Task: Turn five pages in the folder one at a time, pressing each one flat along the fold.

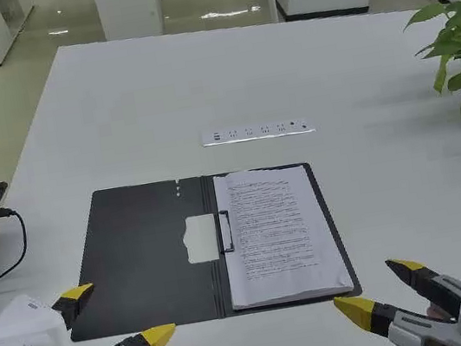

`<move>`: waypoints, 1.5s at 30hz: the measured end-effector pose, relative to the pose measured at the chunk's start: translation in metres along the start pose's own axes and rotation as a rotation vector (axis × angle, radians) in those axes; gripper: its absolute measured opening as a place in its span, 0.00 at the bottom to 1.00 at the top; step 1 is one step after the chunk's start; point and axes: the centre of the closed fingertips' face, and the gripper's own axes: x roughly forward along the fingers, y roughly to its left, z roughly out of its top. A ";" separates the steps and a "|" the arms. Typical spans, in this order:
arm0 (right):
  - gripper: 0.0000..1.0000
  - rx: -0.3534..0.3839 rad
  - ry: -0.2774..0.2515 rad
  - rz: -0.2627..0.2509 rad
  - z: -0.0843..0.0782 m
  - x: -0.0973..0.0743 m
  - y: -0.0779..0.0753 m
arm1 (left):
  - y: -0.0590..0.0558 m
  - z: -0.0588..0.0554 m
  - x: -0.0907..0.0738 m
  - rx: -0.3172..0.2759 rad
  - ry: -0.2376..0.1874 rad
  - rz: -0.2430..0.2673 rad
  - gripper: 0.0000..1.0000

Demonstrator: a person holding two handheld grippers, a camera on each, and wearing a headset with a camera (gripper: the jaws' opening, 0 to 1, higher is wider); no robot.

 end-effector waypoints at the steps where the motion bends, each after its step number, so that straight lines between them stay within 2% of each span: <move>1: 0.72 0.001 -0.001 0.001 0.001 0.000 0.000 | 0.000 0.000 0.000 0.000 0.001 0.000 0.77; 10: 0.72 -0.010 0.002 0.016 0.005 0.004 0.000 | 0.002 -0.004 -0.004 -0.007 0.003 0.011 0.77; 17: 0.72 -0.001 -0.009 0.017 0.009 0.007 0.000 | 0.007 0.000 -0.004 -0.010 -0.005 0.026 0.77; 45: 0.72 0.005 -0.008 0.008 0.005 0.001 -0.005 | 0.004 -0.001 -0.002 -0.006 -0.006 0.029 0.77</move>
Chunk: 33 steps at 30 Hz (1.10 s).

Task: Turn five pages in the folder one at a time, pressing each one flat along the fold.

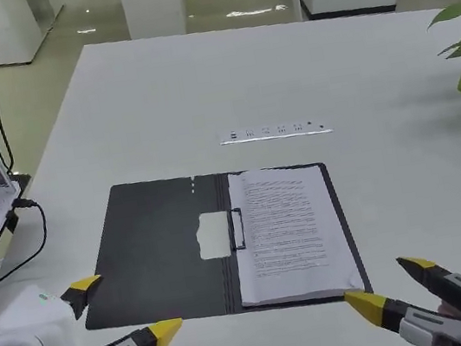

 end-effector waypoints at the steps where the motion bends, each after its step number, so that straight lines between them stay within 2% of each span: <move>1: 0.72 0.002 -0.001 -0.002 0.000 -0.001 0.000 | 0.000 0.000 0.000 0.001 0.001 -0.001 0.77; 20: 0.72 0.015 0.002 -0.027 -0.008 -0.012 -0.007 | -0.011 0.001 0.000 -0.002 0.003 -0.008 0.77; 33: 0.72 0.005 0.014 -0.022 -0.009 -0.011 -0.001 | -0.010 0.001 0.002 -0.007 -0.003 -0.014 0.77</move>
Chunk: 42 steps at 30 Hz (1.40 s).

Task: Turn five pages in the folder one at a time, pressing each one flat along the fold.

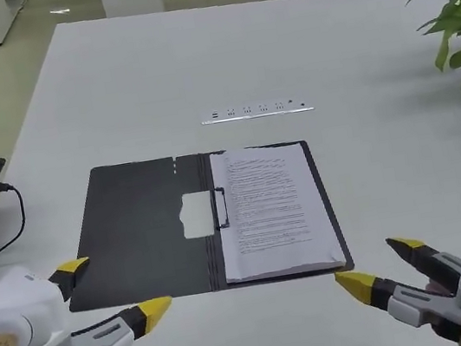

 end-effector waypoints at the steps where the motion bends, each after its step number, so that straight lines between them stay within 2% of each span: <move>1: 0.72 -0.003 0.001 0.001 0.000 0.000 0.000 | 0.001 0.000 0.000 -0.002 -0.002 -0.001 0.77; 9: 0.72 -0.014 0.007 -0.004 0.002 0.001 0.002 | 0.000 -0.002 0.006 0.003 0.004 -0.024 0.77; 13: 0.72 -0.019 0.017 -0.008 0.001 0.000 0.004 | -0.004 -0.003 0.014 0.012 0.016 -0.046 0.77; 35: 0.72 -0.024 0.048 -0.025 -0.004 0.001 0.005 | -0.031 0.013 0.056 0.071 0.023 -0.172 0.75; 42: 0.72 -0.008 0.027 -0.052 0.002 -0.002 -0.004 | -0.043 0.018 0.076 0.080 0.023 -0.218 0.75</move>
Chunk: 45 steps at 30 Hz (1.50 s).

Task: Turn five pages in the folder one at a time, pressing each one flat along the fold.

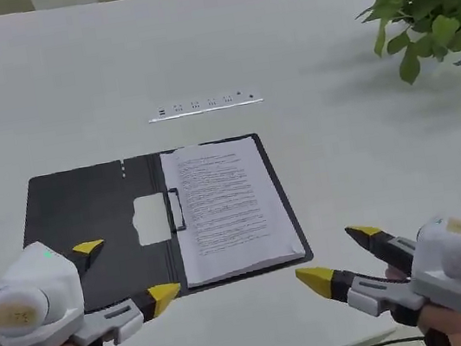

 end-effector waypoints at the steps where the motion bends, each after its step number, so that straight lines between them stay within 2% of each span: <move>1: 0.72 0.000 0.001 -0.002 0.000 -0.001 -0.001 | -0.004 0.003 0.003 0.001 -0.002 -0.010 0.75; 14: 0.72 0.022 -0.005 -0.017 -0.004 -0.005 -0.009 | -0.036 0.025 0.051 0.048 -0.005 -0.108 0.74; 22: 0.72 0.028 -0.003 -0.010 -0.005 -0.003 -0.011 | -0.049 0.038 0.079 0.067 -0.006 -0.152 0.73; 30: 0.71 0.034 0.003 -0.002 -0.007 -0.002 -0.015 | -0.062 0.049 0.103 0.053 -0.017 -0.179 0.73; 33: 0.72 0.038 0.001 0.002 -0.007 -0.002 -0.016 | -0.067 0.048 0.113 0.047 -0.013 -0.186 0.73; 37: 0.71 0.047 0.004 0.006 -0.010 -0.002 -0.019 | -0.080 0.041 0.132 0.047 0.013 -0.197 0.72; 39: 0.71 0.052 0.004 0.010 -0.011 -0.002 -0.021 | -0.080 0.034 0.139 0.065 0.046 -0.179 0.71; 45: 0.71 0.057 0.010 0.016 -0.016 -0.003 -0.026 | -0.090 0.026 0.166 0.070 0.061 -0.181 0.71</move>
